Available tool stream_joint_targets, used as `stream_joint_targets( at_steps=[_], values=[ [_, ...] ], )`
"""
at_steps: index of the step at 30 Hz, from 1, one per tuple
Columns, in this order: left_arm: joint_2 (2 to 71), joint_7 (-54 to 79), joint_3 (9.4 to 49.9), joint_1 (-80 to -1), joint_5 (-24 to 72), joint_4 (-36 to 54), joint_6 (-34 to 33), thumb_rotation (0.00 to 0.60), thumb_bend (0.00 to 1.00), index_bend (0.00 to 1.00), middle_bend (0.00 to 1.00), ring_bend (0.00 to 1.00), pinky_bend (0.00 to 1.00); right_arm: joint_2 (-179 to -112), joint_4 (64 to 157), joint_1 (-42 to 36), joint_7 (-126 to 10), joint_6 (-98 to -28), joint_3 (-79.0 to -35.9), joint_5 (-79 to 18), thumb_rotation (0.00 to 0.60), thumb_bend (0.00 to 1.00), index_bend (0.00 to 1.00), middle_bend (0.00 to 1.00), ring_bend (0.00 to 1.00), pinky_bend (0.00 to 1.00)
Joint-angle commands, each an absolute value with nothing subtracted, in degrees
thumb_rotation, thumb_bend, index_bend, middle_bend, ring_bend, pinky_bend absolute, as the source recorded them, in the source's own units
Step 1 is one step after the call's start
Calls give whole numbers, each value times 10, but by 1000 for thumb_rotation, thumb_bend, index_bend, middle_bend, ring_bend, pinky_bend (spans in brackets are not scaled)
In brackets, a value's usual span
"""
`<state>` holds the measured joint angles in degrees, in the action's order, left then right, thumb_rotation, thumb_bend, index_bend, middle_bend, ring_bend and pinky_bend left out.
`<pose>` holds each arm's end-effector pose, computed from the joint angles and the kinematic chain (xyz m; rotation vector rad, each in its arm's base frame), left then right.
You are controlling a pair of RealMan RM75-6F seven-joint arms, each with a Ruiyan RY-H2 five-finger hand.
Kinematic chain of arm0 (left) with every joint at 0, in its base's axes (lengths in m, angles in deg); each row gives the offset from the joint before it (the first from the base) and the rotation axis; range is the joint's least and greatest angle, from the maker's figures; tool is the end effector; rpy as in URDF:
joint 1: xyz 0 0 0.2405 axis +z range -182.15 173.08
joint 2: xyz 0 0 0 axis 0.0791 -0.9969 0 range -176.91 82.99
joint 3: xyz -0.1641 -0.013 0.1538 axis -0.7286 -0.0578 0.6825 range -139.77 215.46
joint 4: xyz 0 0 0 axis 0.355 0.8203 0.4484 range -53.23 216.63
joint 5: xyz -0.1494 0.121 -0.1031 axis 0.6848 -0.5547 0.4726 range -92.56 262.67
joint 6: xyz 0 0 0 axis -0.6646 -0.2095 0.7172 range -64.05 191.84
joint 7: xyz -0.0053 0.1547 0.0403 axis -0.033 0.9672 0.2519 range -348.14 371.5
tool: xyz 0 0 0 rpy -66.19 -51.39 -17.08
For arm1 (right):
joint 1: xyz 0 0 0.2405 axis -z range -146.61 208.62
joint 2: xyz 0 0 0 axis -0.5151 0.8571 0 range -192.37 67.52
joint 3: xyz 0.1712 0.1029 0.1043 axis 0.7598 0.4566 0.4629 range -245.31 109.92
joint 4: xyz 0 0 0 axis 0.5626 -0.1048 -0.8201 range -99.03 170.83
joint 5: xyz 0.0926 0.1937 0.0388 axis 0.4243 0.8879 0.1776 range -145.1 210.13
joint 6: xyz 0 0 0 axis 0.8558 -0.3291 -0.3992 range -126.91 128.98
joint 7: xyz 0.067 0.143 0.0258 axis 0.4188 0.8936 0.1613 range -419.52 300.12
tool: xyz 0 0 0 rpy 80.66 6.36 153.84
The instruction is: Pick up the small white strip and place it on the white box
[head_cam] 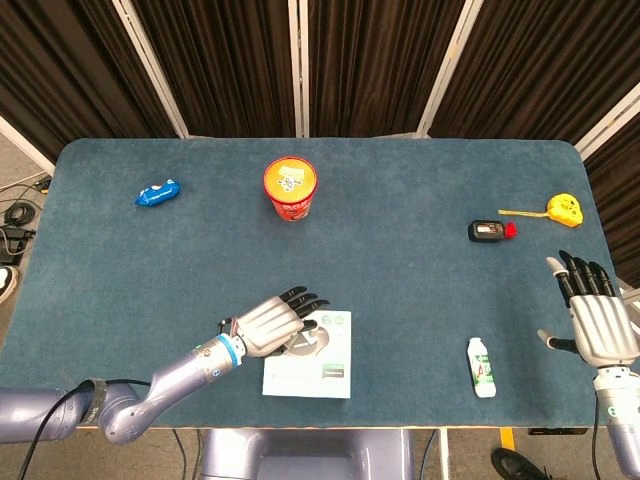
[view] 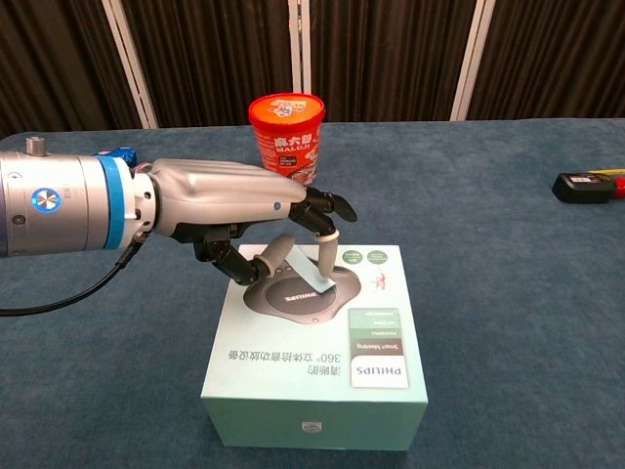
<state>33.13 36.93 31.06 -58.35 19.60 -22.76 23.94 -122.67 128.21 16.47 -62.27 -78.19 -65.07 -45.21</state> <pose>-0.0314 0.2683 -0.0505 -2.4411 -0.8064 -0.8770 -0.2839 -0.2438 0.1539 1.4342 -0.8467 0.8222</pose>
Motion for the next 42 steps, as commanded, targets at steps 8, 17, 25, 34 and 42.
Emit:
stream_joint_targets(
  at_steps=[8, 17, 25, 34, 42],
  values=[
    [351, 380, 331, -589, 195, -221, 214, 600, 922, 343, 0, 0, 0, -1225, 1283, 171, -622, -778, -641, -456, 600, 0, 0, 0, 0, 0],
    [357, 377, 344, -590, 188, -220, 206, 600, 922, 343, 0, 0, 0, -1224, 1283, 177, -621, -778, -633, -459, 600, 0, 0, 0, 0, 0],
    [355, 366, 343, -589, 177, -229, 191, 600, 924, 344, 0, 0, 0, -1223, 1282, 181, -617, -776, -627, -460, 600, 0, 0, 0, 0, 0],
    [358, 367, 352, -593, 181, -227, 197, 600, 927, 346, 0, 0, 0, -1222, 1281, 184, -613, -774, -622, -461, 600, 0, 0, 0, 0, 0],
    [363, 376, 354, -595, 184, -227, 186, 600, 927, 347, 0, 0, 0, -1220, 1281, 186, -610, -773, -618, -462, 600, 0, 0, 0, 0, 0]
  ],
)
